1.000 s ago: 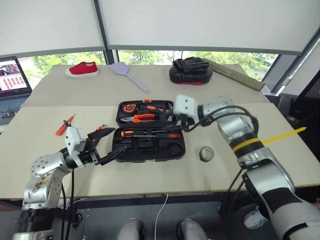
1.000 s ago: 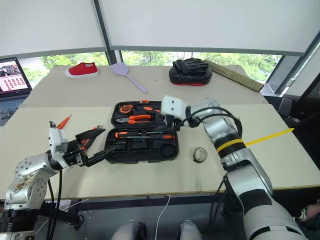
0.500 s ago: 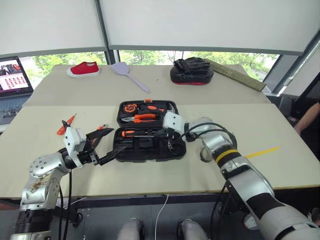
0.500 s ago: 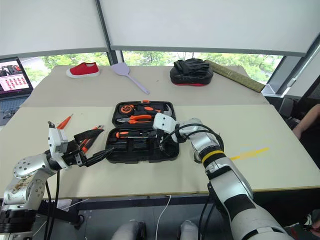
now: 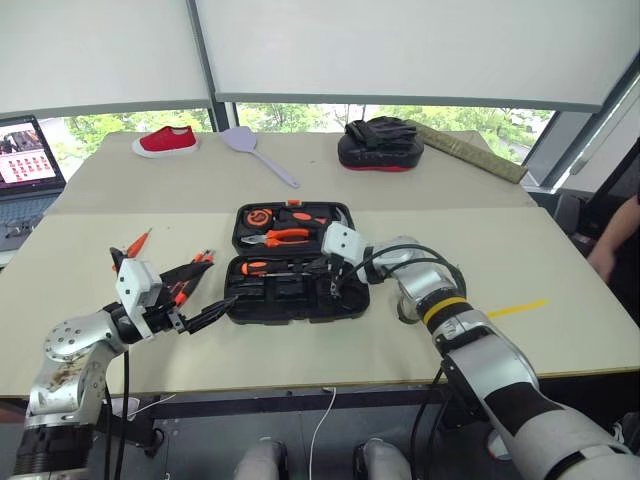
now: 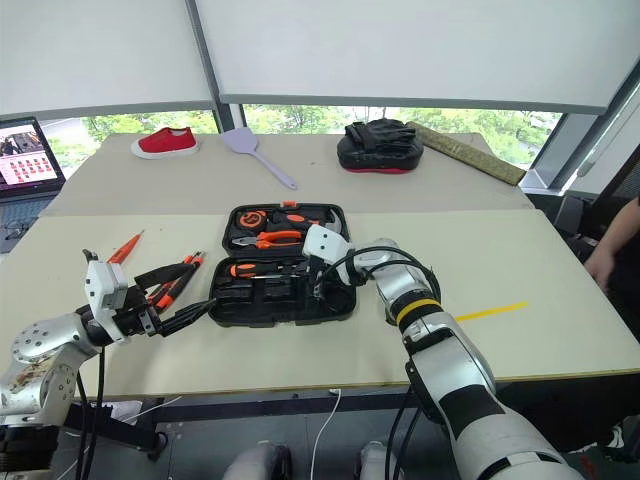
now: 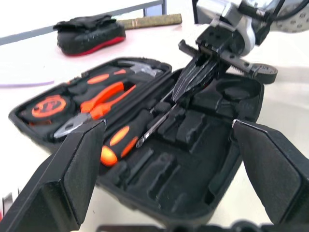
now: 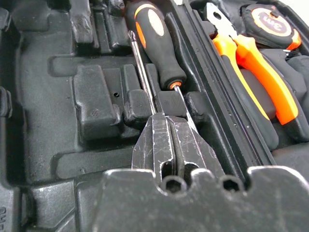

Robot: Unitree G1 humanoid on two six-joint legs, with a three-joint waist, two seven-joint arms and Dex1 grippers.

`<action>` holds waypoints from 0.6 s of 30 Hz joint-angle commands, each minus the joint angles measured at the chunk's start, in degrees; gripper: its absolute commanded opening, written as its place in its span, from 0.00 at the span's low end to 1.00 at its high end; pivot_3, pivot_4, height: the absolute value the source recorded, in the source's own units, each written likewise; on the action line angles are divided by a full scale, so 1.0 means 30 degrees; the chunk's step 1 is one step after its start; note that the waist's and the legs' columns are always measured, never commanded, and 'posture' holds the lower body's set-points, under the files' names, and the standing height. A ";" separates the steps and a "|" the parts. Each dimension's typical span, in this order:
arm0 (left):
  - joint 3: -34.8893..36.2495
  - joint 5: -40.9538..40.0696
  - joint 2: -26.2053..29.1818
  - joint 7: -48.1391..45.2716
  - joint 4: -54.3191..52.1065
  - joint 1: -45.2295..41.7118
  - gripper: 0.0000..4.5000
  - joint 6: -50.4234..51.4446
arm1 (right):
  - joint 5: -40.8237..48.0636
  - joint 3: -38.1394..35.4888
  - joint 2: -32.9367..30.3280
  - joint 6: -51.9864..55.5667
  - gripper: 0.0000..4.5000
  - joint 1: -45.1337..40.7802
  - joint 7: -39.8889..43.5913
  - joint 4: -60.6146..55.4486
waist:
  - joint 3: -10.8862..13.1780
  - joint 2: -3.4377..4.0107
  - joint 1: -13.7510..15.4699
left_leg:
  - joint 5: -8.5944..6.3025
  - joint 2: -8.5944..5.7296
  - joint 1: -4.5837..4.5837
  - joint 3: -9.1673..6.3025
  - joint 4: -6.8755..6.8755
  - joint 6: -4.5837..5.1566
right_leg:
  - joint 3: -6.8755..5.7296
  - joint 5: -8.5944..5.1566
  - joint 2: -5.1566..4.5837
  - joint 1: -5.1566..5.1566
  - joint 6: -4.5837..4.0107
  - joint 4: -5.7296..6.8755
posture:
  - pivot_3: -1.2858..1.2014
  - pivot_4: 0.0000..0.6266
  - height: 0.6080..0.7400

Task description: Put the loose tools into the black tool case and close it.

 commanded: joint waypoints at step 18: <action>0.8922 0.0053 0.1097 0.7256 0.6114 0.4195 1.00 0.0730 | 1.0280 -0.7239 -0.3485 0.1658 0.97 1.4783 -0.0271 -2.0617 | 0.0014 -0.0054 0.0364 | -0.0151 0.0128 0.0115 -0.0098 -0.0090 -0.0234 | -0.0062 -0.0174 -0.0047 -0.0021 -0.0004 -0.0090 | 0.52 0.24 1.00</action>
